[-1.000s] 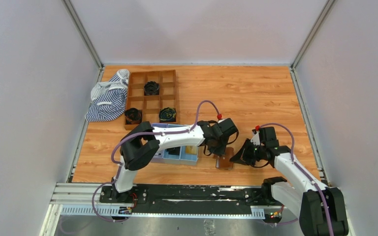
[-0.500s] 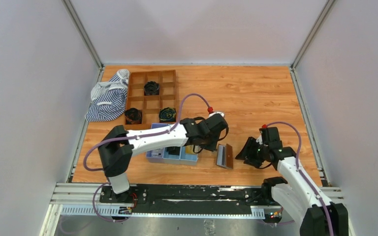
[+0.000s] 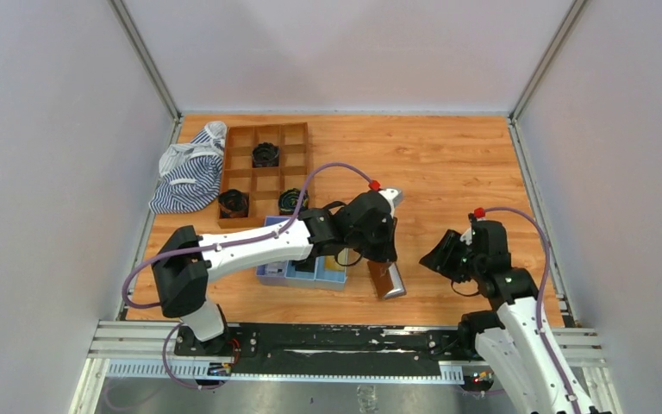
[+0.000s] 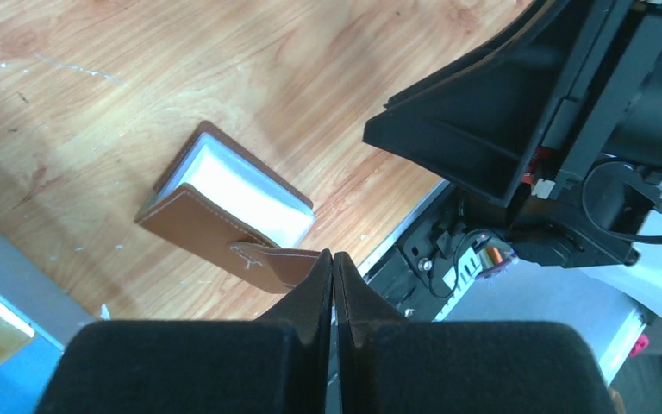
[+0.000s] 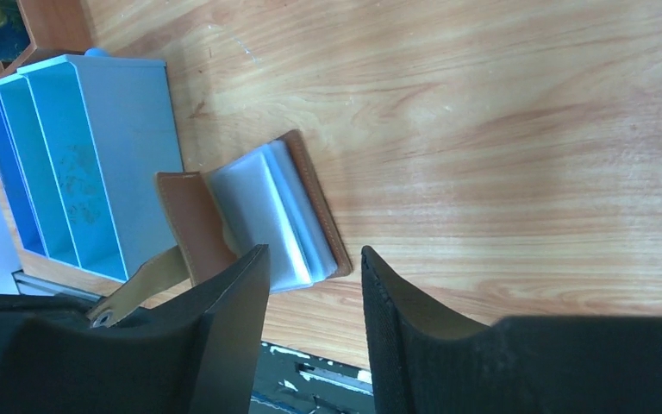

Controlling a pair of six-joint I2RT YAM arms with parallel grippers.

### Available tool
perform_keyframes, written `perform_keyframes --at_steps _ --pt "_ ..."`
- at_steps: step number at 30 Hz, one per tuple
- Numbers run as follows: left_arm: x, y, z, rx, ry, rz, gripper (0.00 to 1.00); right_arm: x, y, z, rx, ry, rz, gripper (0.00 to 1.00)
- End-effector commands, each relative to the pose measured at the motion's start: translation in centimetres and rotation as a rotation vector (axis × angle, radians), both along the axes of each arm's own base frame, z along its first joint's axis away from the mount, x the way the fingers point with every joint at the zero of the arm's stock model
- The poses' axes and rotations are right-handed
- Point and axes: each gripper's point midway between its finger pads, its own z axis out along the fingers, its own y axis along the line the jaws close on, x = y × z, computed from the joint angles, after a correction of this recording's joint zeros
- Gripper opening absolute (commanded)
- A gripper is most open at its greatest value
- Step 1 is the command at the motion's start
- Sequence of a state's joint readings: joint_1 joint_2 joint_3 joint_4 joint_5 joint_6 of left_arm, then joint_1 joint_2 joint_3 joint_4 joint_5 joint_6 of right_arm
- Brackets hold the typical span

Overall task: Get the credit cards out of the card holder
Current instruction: Open the card holder at the center of the board.

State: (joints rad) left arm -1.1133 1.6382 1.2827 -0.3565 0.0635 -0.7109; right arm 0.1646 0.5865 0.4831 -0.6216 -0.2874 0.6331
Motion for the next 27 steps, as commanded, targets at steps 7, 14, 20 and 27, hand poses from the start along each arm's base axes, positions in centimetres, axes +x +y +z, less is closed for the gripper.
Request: perform_keyframes --at_steps 7,14,20,27 --pt "0.6 0.7 1.9 -0.033 -0.038 0.044 0.0 -1.6 3.4 -2.8 0.11 0.159 0.179 0.5" --pt "1.0 4.5 -0.1 0.039 -0.062 0.158 0.0 -2.3 5.9 -4.8 0.231 0.25 0.284 0.48" --pt "0.8 4.9 -2.2 0.086 -0.043 0.153 0.0 -2.1 6.9 -5.8 0.257 0.269 0.295 0.41" --pt "0.4 3.6 -4.7 0.131 -0.006 0.085 0.0 -2.1 7.2 -6.0 0.276 0.283 0.264 0.01"
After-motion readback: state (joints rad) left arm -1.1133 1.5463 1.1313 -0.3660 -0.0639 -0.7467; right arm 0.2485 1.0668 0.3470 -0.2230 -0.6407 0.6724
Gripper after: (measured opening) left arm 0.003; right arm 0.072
